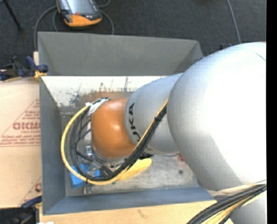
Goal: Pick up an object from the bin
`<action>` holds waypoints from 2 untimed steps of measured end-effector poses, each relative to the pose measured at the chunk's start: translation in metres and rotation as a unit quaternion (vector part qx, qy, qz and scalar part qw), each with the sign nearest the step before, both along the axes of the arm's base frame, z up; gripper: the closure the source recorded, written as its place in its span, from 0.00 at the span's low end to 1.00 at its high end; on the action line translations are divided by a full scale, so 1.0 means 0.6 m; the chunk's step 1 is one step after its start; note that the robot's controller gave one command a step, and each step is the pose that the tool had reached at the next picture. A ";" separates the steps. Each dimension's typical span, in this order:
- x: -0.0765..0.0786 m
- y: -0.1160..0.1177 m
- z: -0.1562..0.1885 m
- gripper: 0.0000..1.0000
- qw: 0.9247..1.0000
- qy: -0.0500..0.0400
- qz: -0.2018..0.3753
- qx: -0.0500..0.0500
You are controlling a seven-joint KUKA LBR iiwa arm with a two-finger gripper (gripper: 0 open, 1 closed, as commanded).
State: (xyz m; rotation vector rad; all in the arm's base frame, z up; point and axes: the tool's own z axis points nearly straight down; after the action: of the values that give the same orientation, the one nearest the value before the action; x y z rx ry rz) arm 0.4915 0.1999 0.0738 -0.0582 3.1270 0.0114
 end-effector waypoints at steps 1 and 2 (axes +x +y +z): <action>0.000 0.000 0.000 1.00 1.000 0.000 -0.001 0.000; -0.002 -0.001 0.006 1.00 1.000 0.003 -0.001 -0.001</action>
Offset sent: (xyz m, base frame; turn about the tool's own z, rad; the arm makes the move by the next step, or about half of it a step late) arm -0.0001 0.0001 0.0579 0.0000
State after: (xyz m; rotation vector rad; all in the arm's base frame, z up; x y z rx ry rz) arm 0.4903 0.1996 0.0773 -0.0553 3.1331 0.0087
